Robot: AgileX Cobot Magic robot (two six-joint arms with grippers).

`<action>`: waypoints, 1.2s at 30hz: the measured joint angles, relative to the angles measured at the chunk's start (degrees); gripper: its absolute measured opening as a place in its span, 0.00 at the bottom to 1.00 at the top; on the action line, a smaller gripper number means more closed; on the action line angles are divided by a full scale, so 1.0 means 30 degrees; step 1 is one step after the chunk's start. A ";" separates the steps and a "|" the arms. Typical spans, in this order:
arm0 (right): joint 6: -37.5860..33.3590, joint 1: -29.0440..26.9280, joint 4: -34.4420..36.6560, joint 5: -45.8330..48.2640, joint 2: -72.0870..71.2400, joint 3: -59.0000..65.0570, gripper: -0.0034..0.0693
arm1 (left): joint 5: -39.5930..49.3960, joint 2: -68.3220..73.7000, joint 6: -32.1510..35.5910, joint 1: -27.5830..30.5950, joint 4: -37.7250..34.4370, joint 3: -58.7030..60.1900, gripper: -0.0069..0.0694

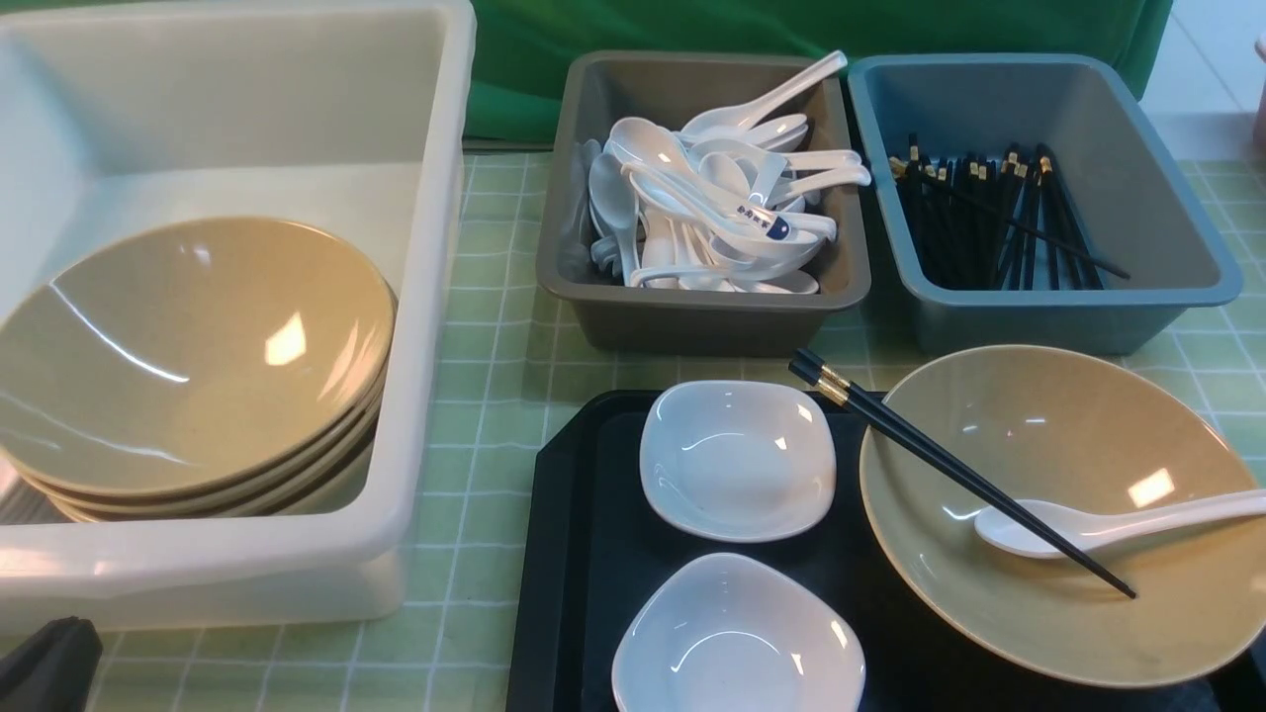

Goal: On green table put chopsticks spoon bowls plates into blue grey white boxes.
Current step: 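Move the grippers toward the tableware on the black tray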

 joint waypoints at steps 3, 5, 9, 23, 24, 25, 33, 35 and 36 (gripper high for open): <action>0.0000 0.0000 0.0000 0.0000 0.0000 0.0000 0.37 | 0.0000 0.0000 0.0000 0.0000 0.0000 0.0000 0.09; 0.0000 0.0000 0.0000 0.0000 0.0000 0.0000 0.37 | 0.0000 0.0000 0.0000 0.0000 0.0000 0.0000 0.09; 0.0000 0.0000 0.0000 -0.0142 0.0000 0.0018 0.37 | 0.0000 0.0000 0.0000 0.0000 0.0000 0.0000 0.09; 0.0542 0.0000 0.0000 -0.7330 0.0000 0.0386 0.37 | 0.0000 0.0000 0.0000 0.0000 0.0000 0.0000 0.09; 0.0542 0.0000 0.0000 -0.7796 0.0000 0.0386 0.37 | 0.0000 0.0000 0.0000 0.0000 0.0000 0.0000 0.09; 0.0542 0.0000 0.0000 -0.8193 0.0000 0.0386 0.37 | 0.0000 0.0000 0.0000 0.0000 0.0000 0.0000 0.09; 0.1717 0.0000 0.0000 -0.9705 0.0000 0.0386 0.37 | 0.0000 0.0000 0.0000 0.0000 0.0000 0.0000 0.09; 0.2839 0.0000 0.0000 -1.0533 0.0068 0.0386 0.37 | 0.0000 0.0000 0.0000 0.0000 0.0000 0.0000 0.09; 0.2920 0.0000 0.0000 -1.0571 0.0099 0.0386 0.37 | 0.0000 0.0000 0.0000 0.0000 0.0000 0.0000 0.09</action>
